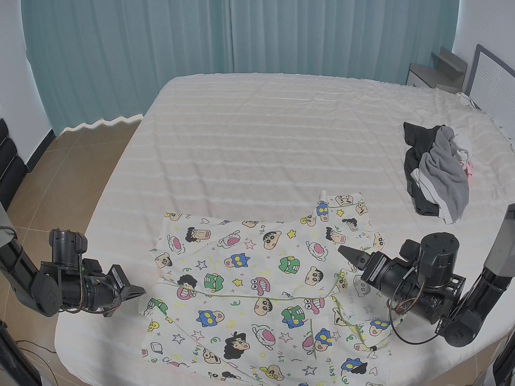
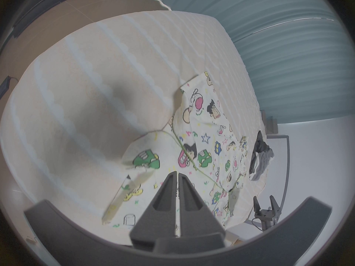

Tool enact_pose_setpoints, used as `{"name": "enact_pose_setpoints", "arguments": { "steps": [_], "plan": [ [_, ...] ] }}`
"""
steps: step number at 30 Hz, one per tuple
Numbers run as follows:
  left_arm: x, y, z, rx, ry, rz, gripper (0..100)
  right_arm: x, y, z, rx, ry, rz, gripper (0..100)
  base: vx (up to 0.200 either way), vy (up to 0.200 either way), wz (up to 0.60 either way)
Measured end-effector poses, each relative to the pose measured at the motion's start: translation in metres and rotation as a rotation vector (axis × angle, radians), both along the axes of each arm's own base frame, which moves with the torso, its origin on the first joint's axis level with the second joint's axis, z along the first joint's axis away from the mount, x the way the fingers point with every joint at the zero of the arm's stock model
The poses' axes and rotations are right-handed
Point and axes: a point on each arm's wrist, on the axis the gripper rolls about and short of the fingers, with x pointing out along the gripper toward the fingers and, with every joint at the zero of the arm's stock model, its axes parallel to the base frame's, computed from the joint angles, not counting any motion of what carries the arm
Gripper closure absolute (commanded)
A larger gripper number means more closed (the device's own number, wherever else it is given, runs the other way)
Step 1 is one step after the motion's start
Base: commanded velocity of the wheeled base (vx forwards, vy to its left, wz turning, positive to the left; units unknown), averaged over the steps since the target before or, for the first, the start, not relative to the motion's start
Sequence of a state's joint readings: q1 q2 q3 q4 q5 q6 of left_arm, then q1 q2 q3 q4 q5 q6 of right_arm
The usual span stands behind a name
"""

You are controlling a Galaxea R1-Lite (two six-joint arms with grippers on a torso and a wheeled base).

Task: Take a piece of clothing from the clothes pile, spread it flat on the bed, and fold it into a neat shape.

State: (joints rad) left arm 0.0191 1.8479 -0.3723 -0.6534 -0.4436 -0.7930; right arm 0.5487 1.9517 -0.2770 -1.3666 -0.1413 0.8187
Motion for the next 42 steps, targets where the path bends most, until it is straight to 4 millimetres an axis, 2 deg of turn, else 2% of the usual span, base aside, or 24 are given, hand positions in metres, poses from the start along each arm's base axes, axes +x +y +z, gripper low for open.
{"name": "enact_pose_setpoints", "arguments": {
  "steps": [10, 18, 28, 29, 36, 42],
  "plan": [
    [-0.016, -0.004, 0.003, -0.002, -0.045, -0.018, 100, -0.007, -0.004, -0.005, -0.094, -0.001, 0.027, 0, -0.2, 0.0, 0.0],
    [-0.02, -0.011, -0.006, 0.03, -0.093, -0.062, 100, -0.009, -0.006, -0.007, -0.118, 0.002, 0.034, 0, -0.2, 0.0, 0.0],
    [-0.023, -0.018, -0.025, 0.066, -0.064, -0.084, 100, -0.011, -0.007, -0.008, -0.155, 0.0, 0.04, 0, 0.0, 0.0, 0.0],
    [-0.024, -0.018, -0.026, 0.066, -0.058, -0.086, 0, -0.011, -0.008, -0.009, -0.161, 0.0, 0.032, 0, 0.0, 0.0, 0.0],
    [-0.02, -0.019, -0.027, 0.075, -0.071, -0.079, 0, -0.011, -0.009, -0.01, -0.19, -0.005, 0.016, 0, 0.0, 0.0, 0.0],
    [-0.012, -0.028, -0.029, 0.161, -0.082, -0.014, 0, -0.012, -0.009, -0.012, -0.199, 0.005, 0.018, 0, 0.0, 0.0, 0.0]
  ]
}}
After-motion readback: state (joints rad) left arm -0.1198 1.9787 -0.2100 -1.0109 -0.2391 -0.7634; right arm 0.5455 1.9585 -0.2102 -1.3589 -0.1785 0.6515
